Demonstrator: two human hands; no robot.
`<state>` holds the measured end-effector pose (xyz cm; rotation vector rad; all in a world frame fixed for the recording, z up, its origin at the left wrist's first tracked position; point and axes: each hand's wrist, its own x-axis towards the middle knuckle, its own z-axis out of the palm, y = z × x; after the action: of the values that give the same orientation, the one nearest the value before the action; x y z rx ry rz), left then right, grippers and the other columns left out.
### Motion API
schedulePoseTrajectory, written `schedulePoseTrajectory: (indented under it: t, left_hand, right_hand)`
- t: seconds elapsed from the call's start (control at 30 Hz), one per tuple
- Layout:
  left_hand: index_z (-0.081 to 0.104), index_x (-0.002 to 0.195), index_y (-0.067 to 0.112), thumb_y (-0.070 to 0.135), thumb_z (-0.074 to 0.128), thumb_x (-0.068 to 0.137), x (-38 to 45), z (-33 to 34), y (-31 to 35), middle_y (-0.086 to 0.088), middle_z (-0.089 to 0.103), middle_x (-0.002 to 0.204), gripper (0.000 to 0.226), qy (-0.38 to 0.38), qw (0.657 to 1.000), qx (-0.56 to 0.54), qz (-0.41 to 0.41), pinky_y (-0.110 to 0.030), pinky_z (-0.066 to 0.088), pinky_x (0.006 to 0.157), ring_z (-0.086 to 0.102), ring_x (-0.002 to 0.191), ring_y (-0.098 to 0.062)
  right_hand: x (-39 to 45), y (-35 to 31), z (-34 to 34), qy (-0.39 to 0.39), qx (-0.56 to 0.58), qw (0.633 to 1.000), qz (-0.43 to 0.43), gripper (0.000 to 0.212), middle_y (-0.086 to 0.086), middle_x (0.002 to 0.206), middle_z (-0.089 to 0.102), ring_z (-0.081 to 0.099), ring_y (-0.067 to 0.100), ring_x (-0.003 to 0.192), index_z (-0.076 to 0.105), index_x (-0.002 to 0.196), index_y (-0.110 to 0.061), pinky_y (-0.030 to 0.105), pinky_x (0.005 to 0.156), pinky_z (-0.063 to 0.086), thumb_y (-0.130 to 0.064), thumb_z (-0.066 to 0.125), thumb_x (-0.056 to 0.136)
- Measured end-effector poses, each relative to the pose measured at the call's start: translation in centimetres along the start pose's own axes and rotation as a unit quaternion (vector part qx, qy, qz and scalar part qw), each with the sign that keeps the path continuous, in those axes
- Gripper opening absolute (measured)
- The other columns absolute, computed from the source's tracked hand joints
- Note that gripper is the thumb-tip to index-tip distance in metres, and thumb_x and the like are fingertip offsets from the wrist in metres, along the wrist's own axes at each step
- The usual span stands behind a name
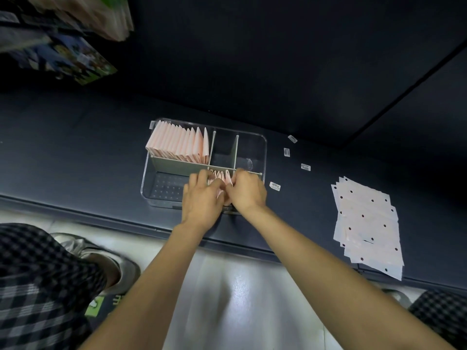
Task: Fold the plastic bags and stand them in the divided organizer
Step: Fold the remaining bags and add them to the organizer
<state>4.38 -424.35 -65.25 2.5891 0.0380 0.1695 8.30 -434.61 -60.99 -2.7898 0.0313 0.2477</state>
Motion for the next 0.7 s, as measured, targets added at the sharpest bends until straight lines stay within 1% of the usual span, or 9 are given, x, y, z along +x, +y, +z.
schedulePoseTrajectory:
  t: [0.07,0.13,0.2,0.27,0.37,0.43,0.5,0.6,0.7]
  left_hand:
    - [0.065,0.1,0.014,0.021,0.064,0.085,-0.1,0.0,0.0,-0.006,0.05,0.113,0.016,0.011,0.998,-0.052,-0.029,-0.037,0.038,0.085,0.043,0.104,-0.026]
    - [0.063,0.103,0.013,0.02,0.065,0.086,-0.1,-0.1,-0.1,-0.006,0.051,0.111,0.019,0.03,0.992,-0.109,-0.059,-0.037,0.04,0.086,0.046,0.103,-0.025]
    - [0.062,0.108,0.012,0.018,0.063,0.087,-0.2,-0.3,0.1,-0.007,0.053,0.11,0.021,0.042,0.988,-0.133,-0.067,-0.037,0.041,0.087,0.048,0.102,-0.025]
    - [0.062,0.113,0.011,0.016,0.06,0.089,-0.4,-0.2,0.3,-0.006,0.056,0.113,0.024,0.046,0.99,-0.123,-0.047,-0.038,0.041,0.088,0.049,0.104,-0.026]
    - [0.06,0.122,0.015,0.017,0.053,0.093,-0.8,-0.1,0.8,-0.001,0.056,0.127,0.03,0.023,0.997,-0.076,0.006,-0.038,0.036,0.093,0.044,0.116,-0.025]
    - [0.053,0.132,0.018,0.023,0.044,0.098,-0.8,0.1,0.9,0.004,0.048,0.14,0.035,-0.023,0.999,-0.025,0.036,-0.038,0.029,0.102,0.036,0.128,-0.023]
    - [0.045,0.139,0.019,0.027,0.038,0.1,-0.8,0.4,0.9,0.005,0.04,0.147,0.04,-0.059,0.997,0.029,0.045,-0.037,0.021,0.108,0.028,0.136,-0.022]
    - [0.05,0.136,0.014,0.022,0.042,0.099,-1.1,0.4,1.5,-0.002,0.047,0.143,0.038,-0.038,0.998,0.031,0.032,-0.04,0.021,0.11,0.032,0.135,-0.026]
    - [0.063,0.119,0.007,0.011,0.054,0.093,-1.5,0.6,3.3,-0.011,0.061,0.122,0.028,0.035,0.996,-0.001,0.084,-0.045,0.036,0.102,0.05,0.12,-0.033]
  right_hand:
    - [-0.1,0.1,0.3,-0.014,0.032,0.999,0.008,0.02,0.014,0.095,0.069,0.063,0.034,0.094,0.065,0.093,-0.008,0.036,0.074,0.052,-0.024,0.053,0.091]
    - [-0.3,0.4,0.5,-0.006,0.067,0.998,0.011,0.028,0.014,0.087,0.07,0.063,0.034,0.089,0.069,0.085,-0.01,0.037,0.074,0.052,-0.032,0.055,0.092]
    - [-0.5,0.8,0.9,0.001,0.085,0.996,0.015,0.026,0.011,0.084,0.07,0.064,0.032,0.086,0.068,0.079,-0.014,0.035,0.073,0.052,-0.035,0.058,0.09]
    - [-0.6,1.4,1.3,-0.001,0.095,0.995,0.036,0.025,0.007,0.082,0.07,0.063,0.028,0.085,0.062,0.071,-0.02,0.034,0.071,0.052,-0.039,0.063,0.086]
    - [-0.7,2.1,1.5,-0.015,0.127,0.99,0.053,0.024,0.007,0.084,0.069,0.063,0.027,0.085,0.059,0.071,-0.02,0.034,0.073,0.051,-0.039,0.063,0.086]
    - [-1.2,2.9,1.1,-0.015,0.184,0.982,0.037,0.022,0.002,0.073,0.066,0.062,0.023,0.079,0.059,0.071,-0.02,0.033,0.073,0.05,-0.035,0.062,0.087]
    - [-2.3,4.3,0.5,0.004,0.209,0.978,0.009,0.02,-0.008,0.062,0.058,0.059,0.017,0.071,0.06,0.073,-0.021,0.032,0.07,0.049,-0.033,0.062,0.088]
    - [-4.1,9.0,-0.6,0.057,0.188,0.98,-0.026,0.011,-0.007,0.071,0.062,0.058,0.014,0.072,0.063,0.081,-0.018,0.032,0.07,0.049,-0.027,0.062,0.088]
    - [-5.4,16.4,-1.9,0.091,0.121,0.988,0.0,0.01,0.0,0.093,0.065,0.06,0.018,0.087,0.064,0.094,-0.015,0.034,0.079,0.049,-0.022,0.062,0.088]
